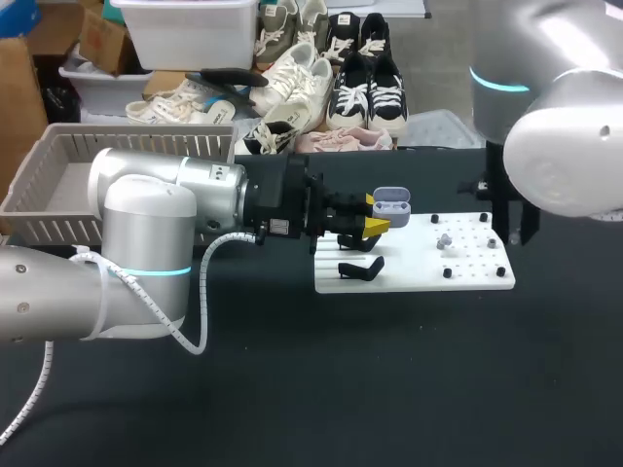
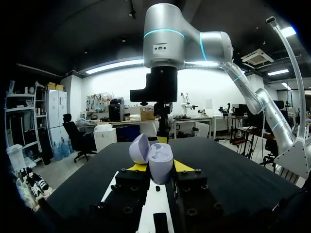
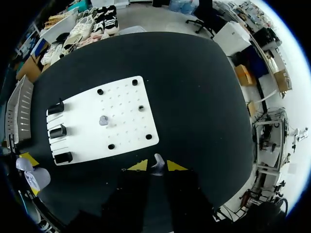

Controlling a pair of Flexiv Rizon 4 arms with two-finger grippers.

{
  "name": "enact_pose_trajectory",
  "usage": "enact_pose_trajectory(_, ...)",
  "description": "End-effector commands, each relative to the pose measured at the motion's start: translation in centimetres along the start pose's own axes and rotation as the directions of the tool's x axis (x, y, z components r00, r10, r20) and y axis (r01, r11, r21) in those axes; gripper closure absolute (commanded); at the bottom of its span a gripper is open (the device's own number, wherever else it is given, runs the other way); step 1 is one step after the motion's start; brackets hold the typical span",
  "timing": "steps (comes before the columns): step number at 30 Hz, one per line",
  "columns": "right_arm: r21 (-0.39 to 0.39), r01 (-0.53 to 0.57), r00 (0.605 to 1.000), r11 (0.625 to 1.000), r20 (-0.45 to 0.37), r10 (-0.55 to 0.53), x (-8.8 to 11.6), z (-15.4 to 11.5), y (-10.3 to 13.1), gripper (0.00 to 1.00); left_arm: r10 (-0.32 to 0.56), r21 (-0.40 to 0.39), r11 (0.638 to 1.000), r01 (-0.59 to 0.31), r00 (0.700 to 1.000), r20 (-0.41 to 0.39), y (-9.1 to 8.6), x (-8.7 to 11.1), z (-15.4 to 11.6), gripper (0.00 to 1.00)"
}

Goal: Pick up each earbud case from the left stands, insert the matching earbuds, close the lid, and place the case in the box.

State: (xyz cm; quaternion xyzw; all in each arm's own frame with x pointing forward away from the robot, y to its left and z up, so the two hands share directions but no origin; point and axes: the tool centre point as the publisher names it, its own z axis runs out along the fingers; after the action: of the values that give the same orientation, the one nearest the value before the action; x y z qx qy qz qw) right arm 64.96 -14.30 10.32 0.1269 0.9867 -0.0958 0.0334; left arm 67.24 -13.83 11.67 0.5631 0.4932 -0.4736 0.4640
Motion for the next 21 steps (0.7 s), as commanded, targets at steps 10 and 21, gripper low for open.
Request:
enact_pose_trajectory(10, -0.025, -0.093, 0.996, 0.995, -0.017, 0.093, 0.3, -0.2, 0.5, 1.00, 0.001, -0.002, 1.000, -0.001, 1.000, 0.001, 0.0, 0.1, 0.0, 1.00)
enact_pose_trajectory(21, 0.024, -0.266, 0.964, 0.964, 0.008, 0.266, 0.2, -0.2, 1.6, 1.00, 0.001, -0.002, 1.000, -0.001, 1.000, 0.001, 0.0, 0.1, 0.0, 1.00)
